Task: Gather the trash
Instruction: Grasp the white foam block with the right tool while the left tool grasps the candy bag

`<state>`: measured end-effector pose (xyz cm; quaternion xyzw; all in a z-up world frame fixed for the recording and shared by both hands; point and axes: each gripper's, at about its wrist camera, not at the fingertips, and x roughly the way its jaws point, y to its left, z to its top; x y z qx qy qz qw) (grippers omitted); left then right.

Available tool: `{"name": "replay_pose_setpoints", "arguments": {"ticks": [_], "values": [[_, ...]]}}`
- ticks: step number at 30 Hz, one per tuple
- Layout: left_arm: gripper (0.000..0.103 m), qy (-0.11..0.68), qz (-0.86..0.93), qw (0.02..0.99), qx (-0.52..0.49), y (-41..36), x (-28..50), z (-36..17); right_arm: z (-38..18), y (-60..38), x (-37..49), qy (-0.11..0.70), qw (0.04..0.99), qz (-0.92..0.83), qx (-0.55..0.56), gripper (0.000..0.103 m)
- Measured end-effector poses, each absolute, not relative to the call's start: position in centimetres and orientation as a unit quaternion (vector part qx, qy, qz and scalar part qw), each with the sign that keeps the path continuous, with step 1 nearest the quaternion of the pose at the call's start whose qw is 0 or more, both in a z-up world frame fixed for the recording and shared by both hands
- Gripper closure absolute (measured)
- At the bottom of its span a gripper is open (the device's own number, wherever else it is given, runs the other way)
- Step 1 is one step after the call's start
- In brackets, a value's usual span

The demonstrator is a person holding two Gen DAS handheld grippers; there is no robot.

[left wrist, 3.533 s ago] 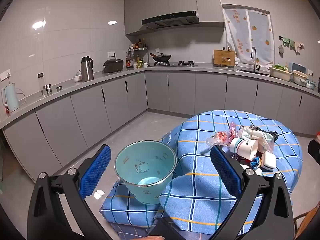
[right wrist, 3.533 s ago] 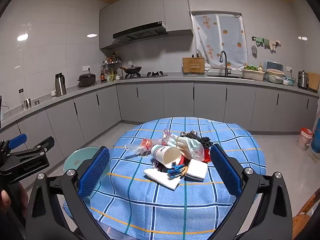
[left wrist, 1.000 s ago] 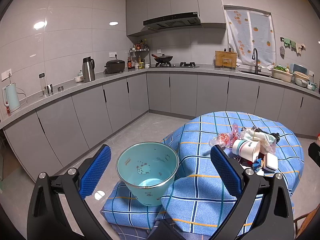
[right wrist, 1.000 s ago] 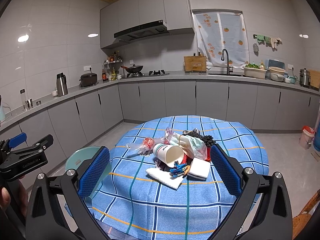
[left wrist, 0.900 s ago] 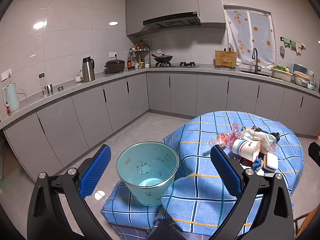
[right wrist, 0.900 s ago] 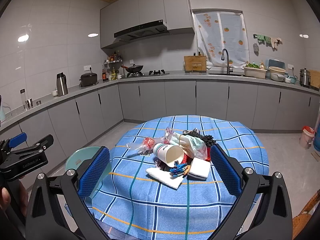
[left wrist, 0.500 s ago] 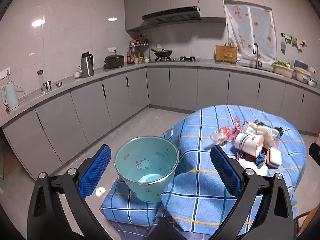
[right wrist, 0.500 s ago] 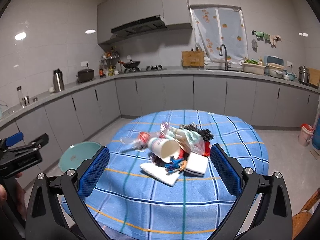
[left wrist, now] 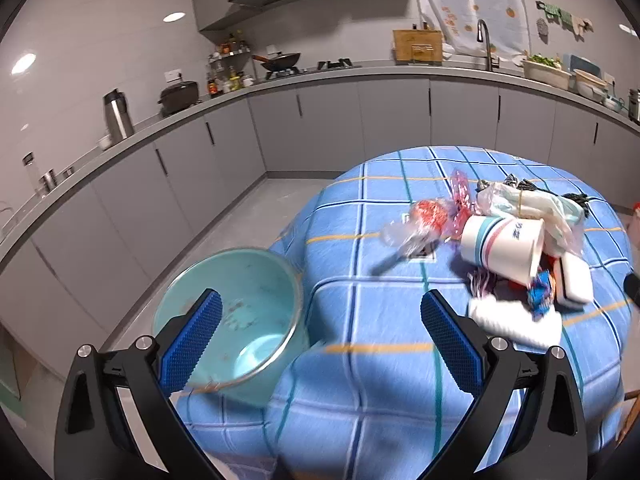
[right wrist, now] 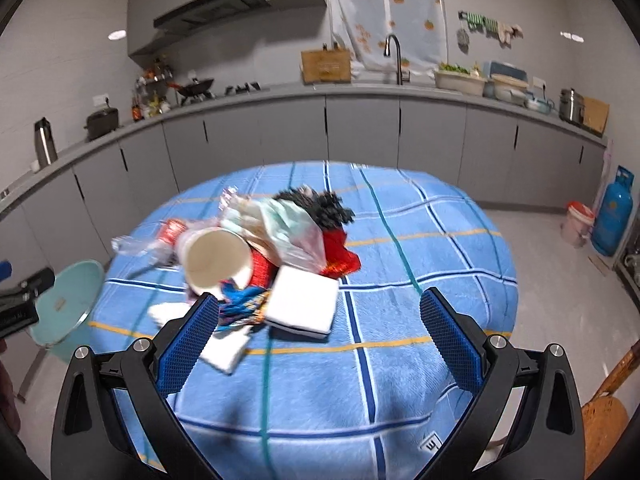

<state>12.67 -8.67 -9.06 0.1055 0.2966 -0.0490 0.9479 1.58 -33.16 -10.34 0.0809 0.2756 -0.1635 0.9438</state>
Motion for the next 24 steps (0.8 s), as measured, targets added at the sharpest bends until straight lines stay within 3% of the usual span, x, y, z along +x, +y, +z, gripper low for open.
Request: {"name": "replay_pose_setpoints", "arguments": {"ticks": [17, 18, 20, 24], "values": [[0.007, 0.333, -0.098, 0.931, 0.118, -15.1, 23.9, -13.3, -13.8, -35.1, 6.6, 0.301, 0.938, -0.147, 0.09, 0.004], [0.01, 0.333, -0.102, 0.93, 0.114, -15.3, 24.0, -13.5, -14.1, -35.4, 6.8, 0.306, 0.936, -0.15, 0.091, 0.004], [0.033, 0.343, -0.12, 0.926, 0.106, -15.5, 24.4, -13.9, -14.8, -35.6, 7.3, 0.317, 0.932, -0.15, 0.093, 0.005], [0.054, 0.349, -0.146, 0.921, 0.095, -15.7, 23.9, -14.1, -15.8, -35.8, 7.9, 0.329, 0.927, -0.148, 0.099, 0.005]]}}
